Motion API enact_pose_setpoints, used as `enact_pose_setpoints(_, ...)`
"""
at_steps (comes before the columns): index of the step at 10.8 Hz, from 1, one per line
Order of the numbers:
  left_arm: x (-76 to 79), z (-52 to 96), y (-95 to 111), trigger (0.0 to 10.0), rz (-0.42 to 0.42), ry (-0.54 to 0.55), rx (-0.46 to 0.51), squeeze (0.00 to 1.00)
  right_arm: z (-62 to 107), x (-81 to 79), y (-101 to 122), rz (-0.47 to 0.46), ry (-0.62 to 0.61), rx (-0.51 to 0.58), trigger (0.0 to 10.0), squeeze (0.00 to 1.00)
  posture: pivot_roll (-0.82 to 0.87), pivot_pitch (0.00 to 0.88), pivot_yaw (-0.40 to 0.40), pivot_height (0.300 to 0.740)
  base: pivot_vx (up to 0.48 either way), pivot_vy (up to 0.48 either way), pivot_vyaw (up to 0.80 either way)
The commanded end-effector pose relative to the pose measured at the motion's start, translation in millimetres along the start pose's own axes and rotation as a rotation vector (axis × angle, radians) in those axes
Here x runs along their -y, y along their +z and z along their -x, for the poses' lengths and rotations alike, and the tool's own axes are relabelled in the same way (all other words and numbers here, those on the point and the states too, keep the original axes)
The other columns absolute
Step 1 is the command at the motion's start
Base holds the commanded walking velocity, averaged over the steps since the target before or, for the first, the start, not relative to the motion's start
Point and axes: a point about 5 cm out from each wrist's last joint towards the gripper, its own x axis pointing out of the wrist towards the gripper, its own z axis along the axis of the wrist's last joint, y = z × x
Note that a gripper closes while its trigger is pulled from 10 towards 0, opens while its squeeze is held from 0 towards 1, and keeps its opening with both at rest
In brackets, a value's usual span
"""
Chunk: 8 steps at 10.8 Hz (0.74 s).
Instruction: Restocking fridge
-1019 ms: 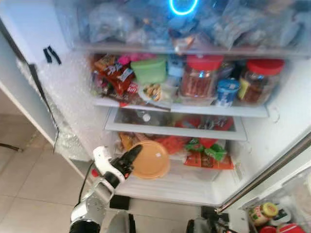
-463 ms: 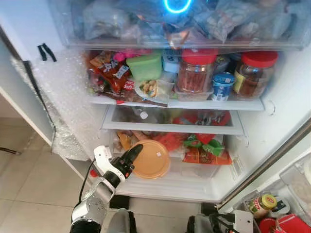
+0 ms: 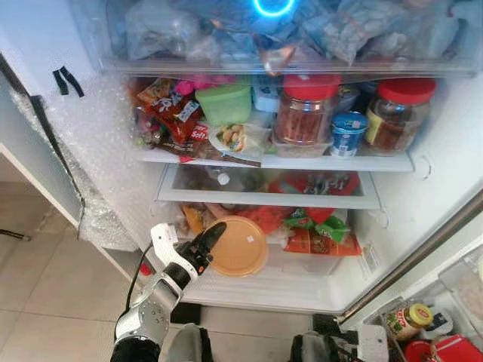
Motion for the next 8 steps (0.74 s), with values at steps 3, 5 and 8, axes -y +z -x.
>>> enact_pose_setpoints(3,-1.6,1.4,2,10.0,-0.012,0.001,0.01,0.0,6.2,-4.0,-13,-0.019,0.011,-0.021,10.0,0.0,0.0,0.097,0.055,0.639,0.0,0.0,0.0)
enact_pose_setpoints(5,-2.1,1.8,2,10.0,-0.009,0.004,0.013,0.0,6.2,-4.6,-10,-0.01,0.003,0.01,10.0,0.0,-0.01,0.103,0.06,0.639,0.0,0.0,0.0)
enact_pose_setpoints(8,-1.1,-0.2,0,10.0,-0.015,-0.004,-0.004,0.0,-5.5,8.0,41,-0.042,-0.007,0.246,10.0,0.0,-0.01,0.109,0.068,0.639,0.0,0.0,0.0)
